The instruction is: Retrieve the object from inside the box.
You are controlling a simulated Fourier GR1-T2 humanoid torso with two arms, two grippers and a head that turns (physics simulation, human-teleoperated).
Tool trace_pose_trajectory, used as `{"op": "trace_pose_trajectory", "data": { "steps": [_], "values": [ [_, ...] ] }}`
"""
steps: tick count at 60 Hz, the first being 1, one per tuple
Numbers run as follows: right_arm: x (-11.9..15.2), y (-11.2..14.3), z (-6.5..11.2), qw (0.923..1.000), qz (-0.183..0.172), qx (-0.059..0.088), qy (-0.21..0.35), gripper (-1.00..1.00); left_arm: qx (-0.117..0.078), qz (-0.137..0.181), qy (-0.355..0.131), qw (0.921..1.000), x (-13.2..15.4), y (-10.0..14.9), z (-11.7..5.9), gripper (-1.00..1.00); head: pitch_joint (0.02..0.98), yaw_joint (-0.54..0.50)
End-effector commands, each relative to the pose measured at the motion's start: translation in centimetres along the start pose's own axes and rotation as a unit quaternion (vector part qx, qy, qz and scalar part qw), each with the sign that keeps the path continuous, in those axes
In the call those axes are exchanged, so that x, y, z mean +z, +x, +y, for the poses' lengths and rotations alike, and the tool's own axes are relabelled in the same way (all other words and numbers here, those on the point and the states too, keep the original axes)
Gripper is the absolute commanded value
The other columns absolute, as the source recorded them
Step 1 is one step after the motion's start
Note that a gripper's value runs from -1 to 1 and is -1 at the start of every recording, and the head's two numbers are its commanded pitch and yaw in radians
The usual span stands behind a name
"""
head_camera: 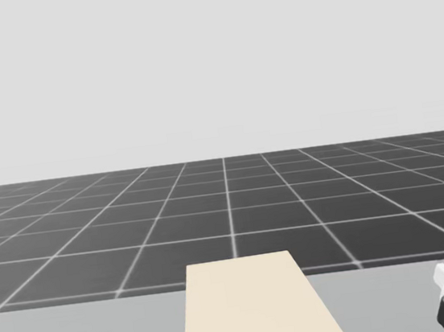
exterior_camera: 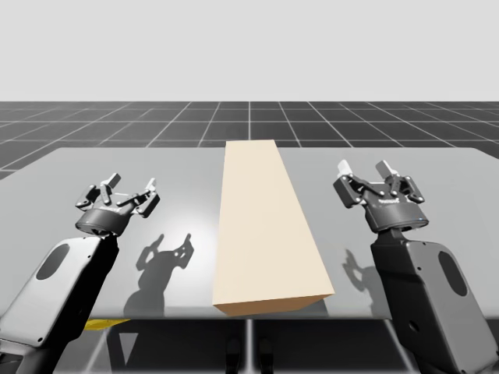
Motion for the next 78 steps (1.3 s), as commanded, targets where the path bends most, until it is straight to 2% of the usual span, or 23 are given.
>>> {"op": "trace_pose_trajectory", "data": {
  "steps": [1, 3, 5, 8, 12, 13, 16, 20, 22, 23, 25, 27, 29, 39, 48, 54, 61, 64, 66, 73, 74, 76, 78],
  "values": [
    [0.2, -0.3, 0.2, 1.0000, 0.004, 0.002, -0.002, -1.00, 0.002, 0.000, 0.001, 1.0000, 0.0, 0.0, 0.1, -1.00, 0.166, 0.01],
    [0.1, -0.3, 0.3, 0.9999, 0.012, 0.007, 0.007, -1.00, 0.002, 0.002, 0.001, 1.0000, 0.0, -0.1, 0.1, -1.00, 0.166, 0.01],
    [0.1, -0.5, 0.2, 0.9993, 0.029, 0.000, 0.022, -1.00, 0.002, 0.006, 0.000, 1.0000, -0.1, -0.1, 0.2, -1.00, 0.167, 0.01],
    [-0.1, -1.0, 0.1, 0.9982, 0.047, 0.019, 0.033, -1.00, 0.003, 0.031, -0.017, 0.9994, -0.2, -0.5, 0.4, -1.00, 0.168, 0.00],
    [-0.1, -1.4, 0.1, 0.9962, 0.062, 0.018, 0.058, -1.00, 0.010, 0.076, -0.068, 0.9948, -0.3, -1.2, 0.1, -1.00, 0.168, 0.00],
    [0.0, -1.6, 0.1, 0.9942, 0.070, 0.032, 0.076, -1.00, -0.001, 0.101, -0.103, 0.9895, -0.2, -1.7, -0.2, -1.00, 0.169, 0.00],
    [0.1, -2.1, 0.2, 0.9904, 0.091, 0.040, 0.097, -1.00, -0.022, 0.128, -0.127, 0.9834, 0.0, -2.4, -1.0, -1.00, 0.169, 0.00],
    [0.3, -2.6, 0.4, 0.9837, 0.110, 0.058, 0.129, -1.00, -0.042, 0.147, -0.159, 0.9753, 0.3, -2.9, -2.0, -1.00, 0.170, 0.00],
    [0.5, -2.8, 0.6, 0.9799, 0.118, 0.058, 0.150, -1.00, -0.042, 0.155, -0.185, 0.9696, 0.5, -3.1, -2.5, -1.00, 0.170, 0.00],
    [0.7, -2.9, 0.8, 0.9760, 0.123, 0.061, 0.169, -1.00, -0.046, 0.156, -0.211, 0.9638, 0.9, -3.2, -3.0, -1.00, 0.170, 0.00],
    [0.9, -3.0, 1.0, 0.9734, 0.123, 0.064, 0.183, -1.00, -0.051, 0.150, -0.226, 0.9611, 1.1, -3.2, -3.3, -1.00, 0.170, 0.00],
    [1.2, -2.9, 1.5, 0.9681, 0.124, 0.055, 0.211, -1.00, -0.053, 0.141, -0.259, 0.9539, 1.6, -3.1, -4.1, -1.00, 0.169, -0.01],
    [1.6, -2.9, 1.9, 0.9629, 0.121, 0.059, 0.234, -1.00, -0.056, 0.132, -0.286, 0.9474, 2.1, -3.0, -4.8, -1.00, 0.169, -0.01],
    [2.7, -3.3, 3.6, 0.9441, 0.112, 0.084, 0.299, -1.00, -0.076, 0.107, -0.338, 0.9321, 3.6, -2.5, -7.4, -1.00, 0.167, -0.01],
    [3.6, -3.6, 4.9, 0.9286, 0.096, 0.092, 0.346, -1.00, -0.094, 0.095, -0.366, 0.9209, 4.6, -2.3, -10.2, -1.00, 0.165, -0.02],
    [3.8, -3.6, 5.4, 0.9253, 0.093, 0.097, 0.355, -1.00, -0.083, 0.086, -0.372, 0.9204, 4.9, -2.5, -11.6, -1.00, 0.164, -0.02],
    [3.7, -3.8, 5.7, 0.9240, 0.083, 0.098, 0.360, -1.00, -0.056, 0.081, -0.393, 0.9142, 5.0, -3.0, -13.6, -1.00, 0.164, -0.02],
    [3.8, -3.8, 6.1, 0.9226, 0.081, 0.100, 0.364, -1.00, -0.034, 0.074, -0.409, 0.9088, 4.7, -3.1, -14.7, -1.00, 0.166, -0.02],
    [3.8, -3.8, 6.2, 0.9221, 0.079, 0.101, 0.365, -1.00, -0.031, 0.068, -0.411, 0.9084, 4.5, -3.1, -14.9, -1.00, 0.167, -0.02],
    [3.9, -3.7, 6.4, 0.9203, 0.073, 0.101, 0.371, -1.00, 0.010, 0.059, -0.415, 0.9080, 2.6, -3.6, -15.7, -1.00, 0.171, -0.01],
    [3.9, -3.7, 6.4, 0.9203, 0.072, 0.101, 0.371, -1.00, 0.025, 0.066, -0.416, 0.9066, 2.2, -3.9, -16.0, -1.00, 0.172, -0.01],
    [3.9, -3.7, 6.4, 0.9203, 0.071, 0.101, 0.371, -1.00, 0.029, 0.055, -0.419, 0.9059, 1.7, -4.4, -16.4, -1.00, 0.173, -0.01],
    [3.9, -3.7, 6.5, 0.9200, 0.068, 0.100, 0.373, -1.00, 0.020, 0.048, -0.422, 0.9053, 1.2, -5.0, -16.8, -1.00, 0.175, -0.01]
  ]
}}
